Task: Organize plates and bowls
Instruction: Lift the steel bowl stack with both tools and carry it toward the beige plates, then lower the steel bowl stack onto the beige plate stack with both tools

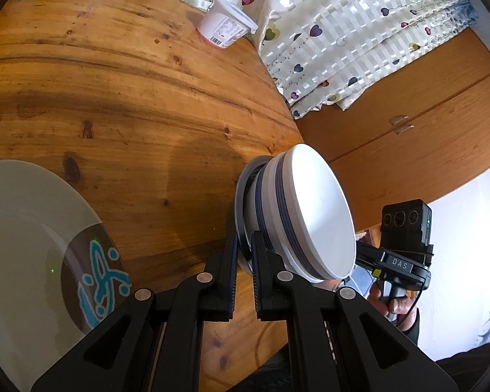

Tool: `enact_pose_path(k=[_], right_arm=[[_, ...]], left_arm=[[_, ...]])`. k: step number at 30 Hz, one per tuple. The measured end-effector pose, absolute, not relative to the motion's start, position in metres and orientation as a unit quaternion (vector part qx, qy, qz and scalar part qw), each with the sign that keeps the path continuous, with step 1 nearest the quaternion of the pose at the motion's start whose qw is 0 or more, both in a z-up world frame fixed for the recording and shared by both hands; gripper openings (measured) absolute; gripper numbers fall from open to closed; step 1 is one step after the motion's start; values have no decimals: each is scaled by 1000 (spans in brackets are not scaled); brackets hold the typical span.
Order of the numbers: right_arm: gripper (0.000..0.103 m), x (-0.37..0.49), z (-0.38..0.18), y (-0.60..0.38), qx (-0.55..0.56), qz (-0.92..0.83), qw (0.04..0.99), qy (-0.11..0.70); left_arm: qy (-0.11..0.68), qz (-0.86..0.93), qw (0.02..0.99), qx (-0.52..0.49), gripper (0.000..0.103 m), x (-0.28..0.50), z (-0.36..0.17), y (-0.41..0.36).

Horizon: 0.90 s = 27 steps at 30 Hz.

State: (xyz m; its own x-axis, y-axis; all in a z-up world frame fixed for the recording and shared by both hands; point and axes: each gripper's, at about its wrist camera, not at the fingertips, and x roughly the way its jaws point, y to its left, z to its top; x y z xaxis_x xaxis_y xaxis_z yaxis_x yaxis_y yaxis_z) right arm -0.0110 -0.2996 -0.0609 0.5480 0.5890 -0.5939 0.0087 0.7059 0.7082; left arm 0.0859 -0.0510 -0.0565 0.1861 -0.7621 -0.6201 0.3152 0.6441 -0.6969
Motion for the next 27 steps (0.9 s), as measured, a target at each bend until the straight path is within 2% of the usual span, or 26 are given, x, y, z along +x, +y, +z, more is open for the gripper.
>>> enact_pose_path(k=[27], right_arm=[[7, 10, -41, -250, 306, 221, 812, 446]], left_arm=[[493, -331, 770, -233, 6, 67, -36, 5]])
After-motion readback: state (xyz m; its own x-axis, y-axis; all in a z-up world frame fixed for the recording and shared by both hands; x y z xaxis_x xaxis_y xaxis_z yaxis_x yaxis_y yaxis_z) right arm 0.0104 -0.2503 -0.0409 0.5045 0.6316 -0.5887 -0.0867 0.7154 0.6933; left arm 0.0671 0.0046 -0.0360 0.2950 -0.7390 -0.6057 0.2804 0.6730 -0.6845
